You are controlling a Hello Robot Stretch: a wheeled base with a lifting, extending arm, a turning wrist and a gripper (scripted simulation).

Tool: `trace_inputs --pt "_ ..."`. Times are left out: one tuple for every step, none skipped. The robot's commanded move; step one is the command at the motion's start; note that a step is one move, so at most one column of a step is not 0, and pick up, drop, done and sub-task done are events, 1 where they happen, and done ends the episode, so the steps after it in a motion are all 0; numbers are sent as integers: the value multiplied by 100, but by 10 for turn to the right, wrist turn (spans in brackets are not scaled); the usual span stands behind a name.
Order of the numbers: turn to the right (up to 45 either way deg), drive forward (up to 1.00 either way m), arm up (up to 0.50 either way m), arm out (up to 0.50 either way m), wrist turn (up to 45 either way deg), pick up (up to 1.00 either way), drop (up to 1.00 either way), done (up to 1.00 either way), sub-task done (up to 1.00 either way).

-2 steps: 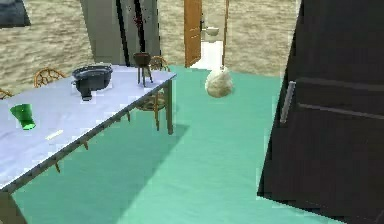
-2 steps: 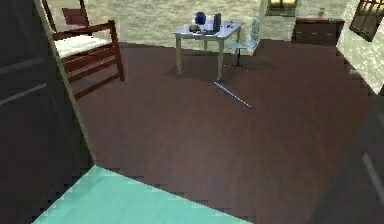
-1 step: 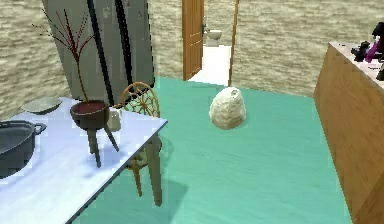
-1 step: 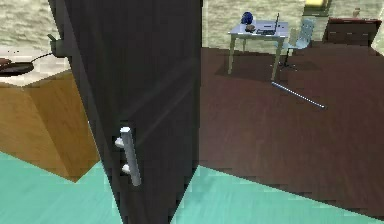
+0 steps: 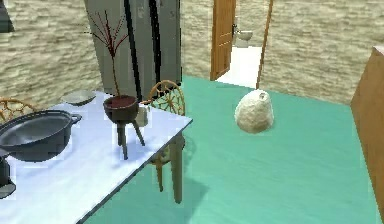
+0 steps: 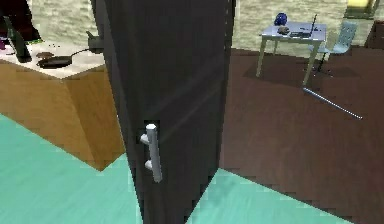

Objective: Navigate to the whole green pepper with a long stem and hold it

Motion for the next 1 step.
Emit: trace_inputs --pt "0 10 0 0 0 0 0 0 0"
